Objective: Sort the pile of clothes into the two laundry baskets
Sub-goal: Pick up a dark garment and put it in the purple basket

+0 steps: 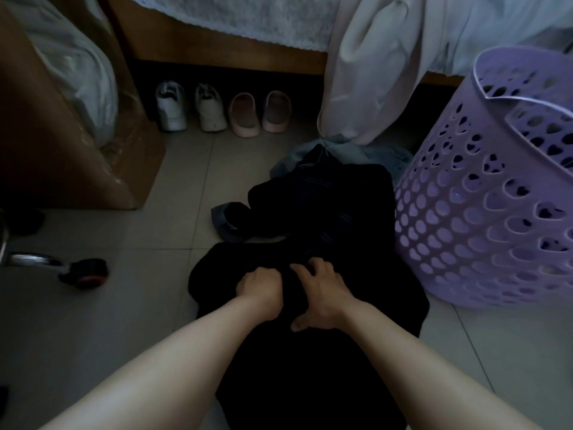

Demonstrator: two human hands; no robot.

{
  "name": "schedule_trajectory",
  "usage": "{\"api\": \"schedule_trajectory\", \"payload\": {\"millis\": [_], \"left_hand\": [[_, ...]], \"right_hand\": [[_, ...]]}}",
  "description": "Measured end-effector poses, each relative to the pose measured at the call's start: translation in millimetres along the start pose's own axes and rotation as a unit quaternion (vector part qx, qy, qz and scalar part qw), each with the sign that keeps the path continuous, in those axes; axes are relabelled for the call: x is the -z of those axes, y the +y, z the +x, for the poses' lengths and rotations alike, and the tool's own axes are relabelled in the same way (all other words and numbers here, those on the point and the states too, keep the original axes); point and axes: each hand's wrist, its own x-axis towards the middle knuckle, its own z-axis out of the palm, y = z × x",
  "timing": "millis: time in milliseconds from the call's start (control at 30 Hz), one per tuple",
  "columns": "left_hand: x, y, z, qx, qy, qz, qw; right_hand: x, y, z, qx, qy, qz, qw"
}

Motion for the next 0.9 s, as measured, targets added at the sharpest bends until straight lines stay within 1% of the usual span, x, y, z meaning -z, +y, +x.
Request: {"api": "schedule_trajectory", "payload": {"millis": [33, 67, 167, 233, 267, 367, 433, 533, 667, 733, 800, 867, 900], "left_hand": [[3.5, 4.6, -2.6, -0.007, 0.012, -0.029, 0.999], [7.4, 9.3, -5.1, -0.016, 0.021, -0.057, 0.998], [16.3, 21.1, -9.2, -0.033, 0.041, -0.139, 0.989], [21.8, 21.9, -9.8, -0.040, 0.053, -0.182, 0.981], [24.8, 19.7, -9.4, -0.044, 0.062, -0.167, 0.983], [32.3, 11.5, -5.8, -0.036, 0.071, -0.011, 0.997], [37.5, 14.5, -2.7, -0.019, 0.081, 0.051, 0.995], [45.4, 36.6, -2.7, -0.035, 0.116, 0.065, 0.991], [45.1, 70.4, -11.3, -0.083, 0.123, 0.045, 0.988], [40.6, 82.6, -15.9, -0.097, 0.109, -0.001, 0.989], [40.0, 91.1, -18.9, -0.094, 0.094, -0.050, 0.990], [44.6, 98.1, -21.2, -0.083, 0.104, -0.101, 0.986], [48.3, 103.2, -23.4, -0.083, 0.118, -0.126, 0.981]], "right_hand": [[-2.7, -4.5, -0.1, -0.015, -0.011, 0.026, 0.999], [-5.9, -8.1, 1.5, -0.029, -0.003, 0.054, 0.998], [-9.3, -10.3, 2.9, -0.031, 0.075, 0.147, 0.986], [0.4, -0.9, -4.2, -0.028, 0.115, 0.169, 0.978], [8.5, 7.8, -10.4, -0.032, 0.129, 0.173, 0.976], [35.5, 39.6, -37.7, -0.053, 0.197, 0.174, 0.963], [47.3, 60.3, -54.7, -0.061, 0.247, 0.187, 0.949], [55.3, 83.7, -73.0, -0.083, 0.320, 0.191, 0.924], [56.6, 101.0, -89.8, -0.127, 0.377, 0.197, 0.896], [53.0, 111.8, -91.4, -0.170, 0.380, 0.180, 0.891], [50.4, 118.9, -91.7, -0.194, 0.366, 0.151, 0.898], [53.8, 115.9, -94.7, -0.183, 0.328, 0.144, 0.916], [58.3, 108.8, -98.4, -0.157, 0.287, 0.161, 0.931]]}}
